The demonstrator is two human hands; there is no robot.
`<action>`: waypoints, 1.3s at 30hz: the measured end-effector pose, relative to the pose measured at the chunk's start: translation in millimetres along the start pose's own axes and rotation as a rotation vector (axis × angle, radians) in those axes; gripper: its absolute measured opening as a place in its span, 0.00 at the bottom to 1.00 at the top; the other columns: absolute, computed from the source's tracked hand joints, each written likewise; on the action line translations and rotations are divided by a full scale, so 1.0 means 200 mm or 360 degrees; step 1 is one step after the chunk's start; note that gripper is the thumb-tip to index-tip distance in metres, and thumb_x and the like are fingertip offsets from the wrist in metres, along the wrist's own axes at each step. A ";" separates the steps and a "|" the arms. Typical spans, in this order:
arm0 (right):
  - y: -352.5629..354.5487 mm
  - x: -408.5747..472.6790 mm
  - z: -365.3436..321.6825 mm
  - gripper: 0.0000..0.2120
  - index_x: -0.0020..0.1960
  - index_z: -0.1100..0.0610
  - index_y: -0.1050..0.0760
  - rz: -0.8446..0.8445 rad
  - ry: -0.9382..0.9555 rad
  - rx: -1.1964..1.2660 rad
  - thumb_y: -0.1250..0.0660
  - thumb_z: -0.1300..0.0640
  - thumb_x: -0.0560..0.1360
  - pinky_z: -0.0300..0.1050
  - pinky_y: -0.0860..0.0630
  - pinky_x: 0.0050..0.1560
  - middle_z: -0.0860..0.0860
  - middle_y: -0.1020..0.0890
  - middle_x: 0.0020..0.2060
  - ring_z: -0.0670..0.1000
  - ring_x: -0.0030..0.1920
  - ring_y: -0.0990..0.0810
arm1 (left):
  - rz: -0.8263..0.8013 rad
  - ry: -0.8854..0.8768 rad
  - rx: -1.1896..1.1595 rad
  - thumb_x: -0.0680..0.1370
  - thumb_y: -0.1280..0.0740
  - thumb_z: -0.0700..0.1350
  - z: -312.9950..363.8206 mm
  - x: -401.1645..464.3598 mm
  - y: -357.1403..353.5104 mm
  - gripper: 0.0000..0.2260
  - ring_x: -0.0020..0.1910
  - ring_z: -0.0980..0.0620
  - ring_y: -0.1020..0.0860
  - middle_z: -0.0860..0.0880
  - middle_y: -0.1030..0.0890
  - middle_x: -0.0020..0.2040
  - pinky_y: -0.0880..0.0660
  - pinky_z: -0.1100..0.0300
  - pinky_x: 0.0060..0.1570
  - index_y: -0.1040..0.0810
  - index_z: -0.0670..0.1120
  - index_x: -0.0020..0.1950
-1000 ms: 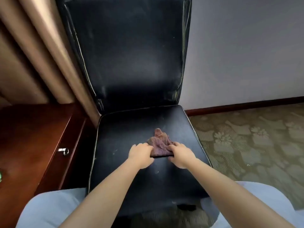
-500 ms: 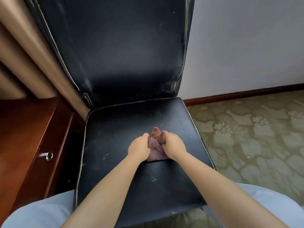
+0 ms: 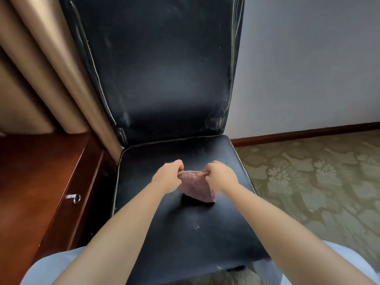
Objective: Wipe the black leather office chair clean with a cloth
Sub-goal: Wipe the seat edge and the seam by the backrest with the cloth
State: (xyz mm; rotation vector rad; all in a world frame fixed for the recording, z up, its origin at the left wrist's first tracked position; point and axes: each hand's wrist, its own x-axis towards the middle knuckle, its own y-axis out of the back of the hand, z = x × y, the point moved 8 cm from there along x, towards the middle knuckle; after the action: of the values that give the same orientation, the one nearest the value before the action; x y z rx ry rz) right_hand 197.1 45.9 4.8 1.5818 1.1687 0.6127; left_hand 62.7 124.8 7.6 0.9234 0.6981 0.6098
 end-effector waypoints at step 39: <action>0.25 -0.08 -0.02 0.09 0.52 0.60 0.25 -0.0029 -0.0280 -0.0384 0.37 0.66 0.72 0.44 0.27 0.42 0.55 0.23 0.46 0.58 0.52 0.21 | 0.0344 -0.0087 0.0615 0.73 0.40 0.30 -0.13 -0.35 0.39 0.17 0.56 0.48 0.25 0.51 0.25 0.54 0.32 0.60 0.45 0.23 0.48 0.55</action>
State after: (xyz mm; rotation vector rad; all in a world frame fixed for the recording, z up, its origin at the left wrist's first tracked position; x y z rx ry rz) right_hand 206.6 32.4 55.8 1.3884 0.9407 0.5678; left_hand -14.7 123.8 82.7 1.3825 0.6838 0.6486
